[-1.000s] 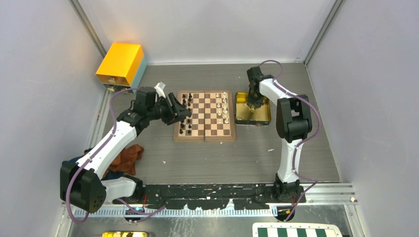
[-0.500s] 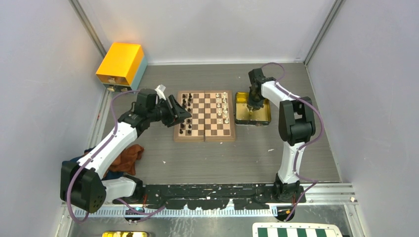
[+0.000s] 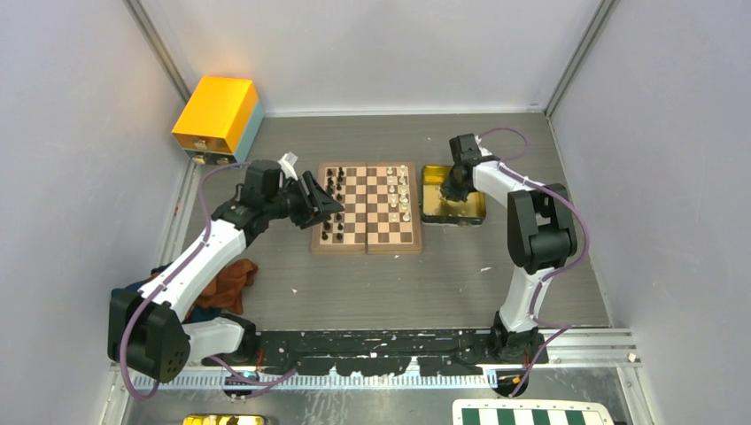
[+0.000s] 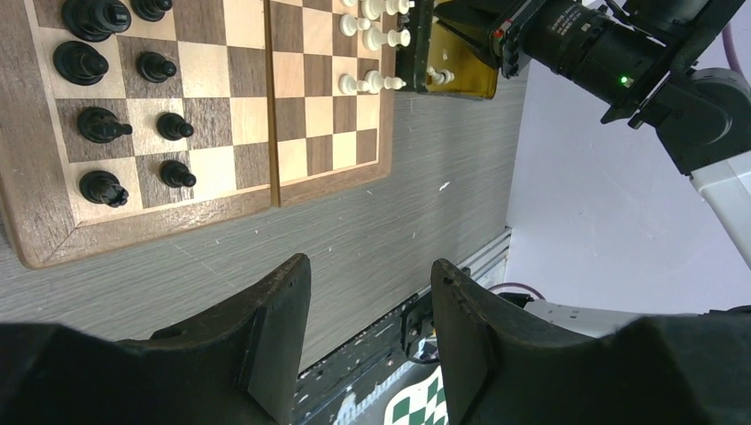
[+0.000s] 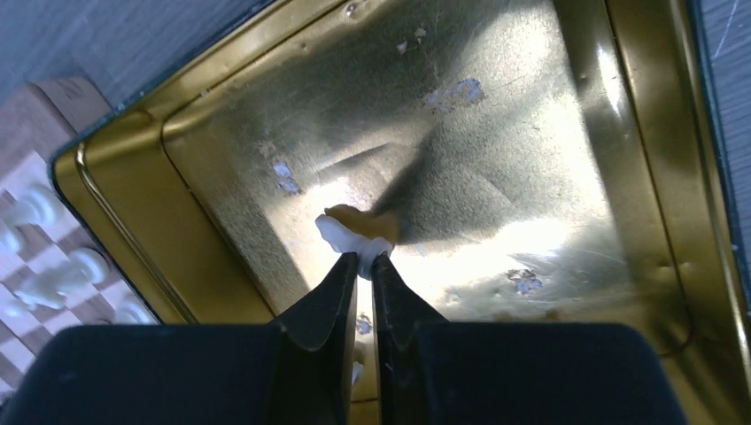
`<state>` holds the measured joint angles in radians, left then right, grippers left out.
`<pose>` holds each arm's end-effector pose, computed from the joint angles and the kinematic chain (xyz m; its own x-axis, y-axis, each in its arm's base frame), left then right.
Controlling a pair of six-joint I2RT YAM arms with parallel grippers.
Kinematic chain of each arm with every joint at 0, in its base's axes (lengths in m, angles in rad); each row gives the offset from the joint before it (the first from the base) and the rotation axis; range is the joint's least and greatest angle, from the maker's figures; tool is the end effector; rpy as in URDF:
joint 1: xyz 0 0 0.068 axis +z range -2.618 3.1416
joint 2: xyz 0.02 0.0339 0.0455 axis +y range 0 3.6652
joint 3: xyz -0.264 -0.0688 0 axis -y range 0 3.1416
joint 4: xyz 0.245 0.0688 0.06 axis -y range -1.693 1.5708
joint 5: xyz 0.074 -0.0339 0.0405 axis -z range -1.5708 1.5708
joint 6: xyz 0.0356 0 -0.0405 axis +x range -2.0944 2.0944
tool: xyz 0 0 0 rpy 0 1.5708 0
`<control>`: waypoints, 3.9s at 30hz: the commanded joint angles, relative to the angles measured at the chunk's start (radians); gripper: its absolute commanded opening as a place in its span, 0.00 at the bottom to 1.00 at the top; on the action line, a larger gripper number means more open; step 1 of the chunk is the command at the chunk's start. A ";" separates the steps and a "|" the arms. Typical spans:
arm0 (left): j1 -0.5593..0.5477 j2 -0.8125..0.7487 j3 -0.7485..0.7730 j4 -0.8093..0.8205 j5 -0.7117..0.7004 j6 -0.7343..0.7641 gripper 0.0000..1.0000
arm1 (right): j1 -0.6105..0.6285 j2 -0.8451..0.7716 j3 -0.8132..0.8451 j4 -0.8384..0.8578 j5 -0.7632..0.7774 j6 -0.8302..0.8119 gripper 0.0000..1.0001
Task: Set up the chess pieces on the board
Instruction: Adjust the chess piece in the storage box, then pick up the chess piece from the storage box.
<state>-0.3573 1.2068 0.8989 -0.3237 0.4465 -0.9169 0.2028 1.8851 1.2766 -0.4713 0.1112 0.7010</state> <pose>0.2413 -0.1065 0.2805 -0.8460 -0.4483 -0.2886 -0.0486 0.6038 -0.7957 0.3813 0.0744 0.1773 -0.7562 0.4989 -0.4234 0.4433 0.8665 0.2293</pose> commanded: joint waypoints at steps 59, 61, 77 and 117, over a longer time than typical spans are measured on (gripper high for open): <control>0.009 0.046 0.004 0.107 0.109 -0.022 0.53 | -0.005 0.146 0.508 -0.372 0.034 -0.453 0.41; 0.008 0.054 0.000 0.120 0.113 -0.030 0.53 | -0.005 0.122 0.485 -0.337 0.039 -0.466 0.41; 0.008 0.058 -0.021 0.140 0.104 -0.040 0.52 | -0.005 0.153 0.401 -0.247 -0.019 -0.503 0.39; 0.007 0.146 0.003 0.187 0.127 -0.050 0.50 | -0.004 0.131 0.250 0.011 -0.028 -0.610 0.43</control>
<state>-0.3531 1.3525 0.8780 -0.1905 0.5468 -0.9646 0.1944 2.0205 1.4792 -0.4927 0.0807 0.1287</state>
